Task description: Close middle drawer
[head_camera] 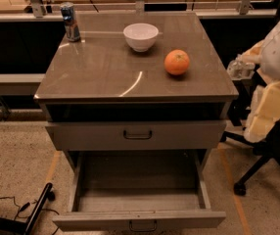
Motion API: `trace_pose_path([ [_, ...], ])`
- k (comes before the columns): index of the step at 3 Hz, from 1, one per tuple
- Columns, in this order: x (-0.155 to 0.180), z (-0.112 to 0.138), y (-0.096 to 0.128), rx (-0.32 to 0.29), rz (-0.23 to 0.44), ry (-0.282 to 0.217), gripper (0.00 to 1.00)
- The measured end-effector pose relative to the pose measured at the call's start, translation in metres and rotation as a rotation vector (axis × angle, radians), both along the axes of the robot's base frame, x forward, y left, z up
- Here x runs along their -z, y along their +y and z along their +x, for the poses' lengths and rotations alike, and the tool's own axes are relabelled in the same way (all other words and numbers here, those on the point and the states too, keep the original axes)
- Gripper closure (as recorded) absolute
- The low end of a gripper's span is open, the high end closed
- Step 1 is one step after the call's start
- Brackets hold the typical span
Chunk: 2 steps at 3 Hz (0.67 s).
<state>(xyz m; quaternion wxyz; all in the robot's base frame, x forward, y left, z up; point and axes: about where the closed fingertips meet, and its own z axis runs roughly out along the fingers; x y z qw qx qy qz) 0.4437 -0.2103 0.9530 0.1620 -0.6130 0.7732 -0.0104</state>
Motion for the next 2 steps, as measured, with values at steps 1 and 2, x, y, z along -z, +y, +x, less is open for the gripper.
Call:
trace_pose_path([
  [1, 0.059, 0.014, 0.019, -0.065, 0.046, 0.032, 0.0],
  [2, 0.134, 0.025, 0.038, -0.123, 0.052, 0.071, 0.0],
])
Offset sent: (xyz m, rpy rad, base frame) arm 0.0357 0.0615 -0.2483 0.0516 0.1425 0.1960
